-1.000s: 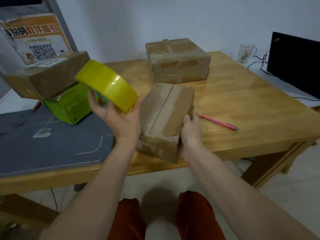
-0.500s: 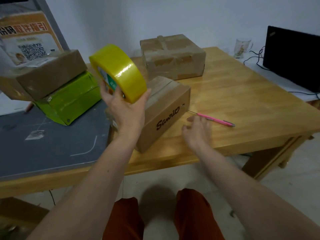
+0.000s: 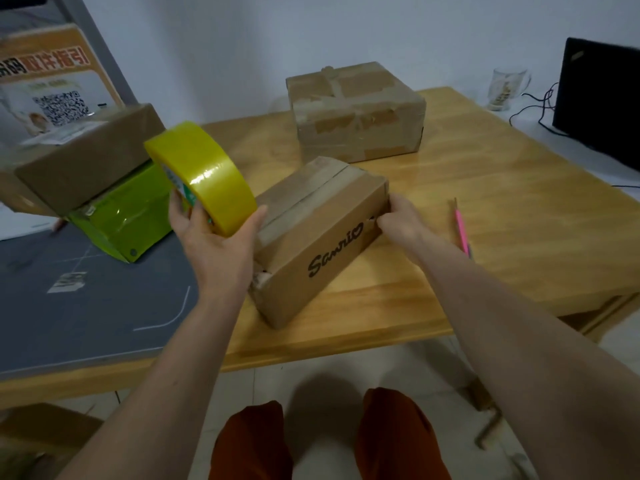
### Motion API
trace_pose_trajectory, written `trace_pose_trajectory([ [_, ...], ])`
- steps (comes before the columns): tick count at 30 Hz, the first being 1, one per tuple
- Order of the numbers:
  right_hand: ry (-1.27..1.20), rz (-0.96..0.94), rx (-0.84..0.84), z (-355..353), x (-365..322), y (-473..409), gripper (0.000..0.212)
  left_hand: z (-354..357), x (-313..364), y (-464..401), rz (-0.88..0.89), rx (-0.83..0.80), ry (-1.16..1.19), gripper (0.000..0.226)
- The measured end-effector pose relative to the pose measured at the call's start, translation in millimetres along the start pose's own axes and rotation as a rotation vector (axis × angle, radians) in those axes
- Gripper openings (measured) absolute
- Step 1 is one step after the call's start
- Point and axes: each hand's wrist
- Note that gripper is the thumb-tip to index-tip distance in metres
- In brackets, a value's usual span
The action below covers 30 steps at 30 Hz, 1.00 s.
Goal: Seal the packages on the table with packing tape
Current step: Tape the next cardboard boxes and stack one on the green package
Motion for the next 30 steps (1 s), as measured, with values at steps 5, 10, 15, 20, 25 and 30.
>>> trace_pose_trajectory([
  [5, -0.256, -0.087, 0.025, -15.2, -3.9, 14.9, 0.028, -9.3, 12.7, -15.4, -0.128, 0.065, 0.213, 0.034],
  [10, -0.246, -0.327, 0.261, -55.0, -51.7, 36.4, 0.009, -14.8, 39.7, -32.7, -0.451, 0.071, 0.526, 0.030],
  [15, 0.024, -0.372, 0.443, -62.1, -107.3, 32.7, 0.018, -10.3, 43.3, 7.4, -0.814, -0.020, 0.719, 0.033],
  [20, 0.313, -0.365, 0.233, -14.8, -119.0, 30.7, 0.026, 5.0, 37.1, 53.5, -0.994, -0.023, 0.660, 0.048],
  [25, 0.356, -0.303, 0.149, -7.7, -104.0, 29.7, 0.029, 0.4, 21.4, 46.8, -0.913, 0.097, 0.695, 0.073],
  [30, 0.448, -0.357, 0.055, -3.1, -109.5, 35.2, 0.026, -9.5, 13.0, 28.3, -0.521, 0.254, 0.361, 0.063],
])
Point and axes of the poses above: each hand's wrist, its own y-axis away from the middle knuckle, its own z-axis out of the palm, x = y × z, and after that the axes turned 6 degrees about y, right-handed
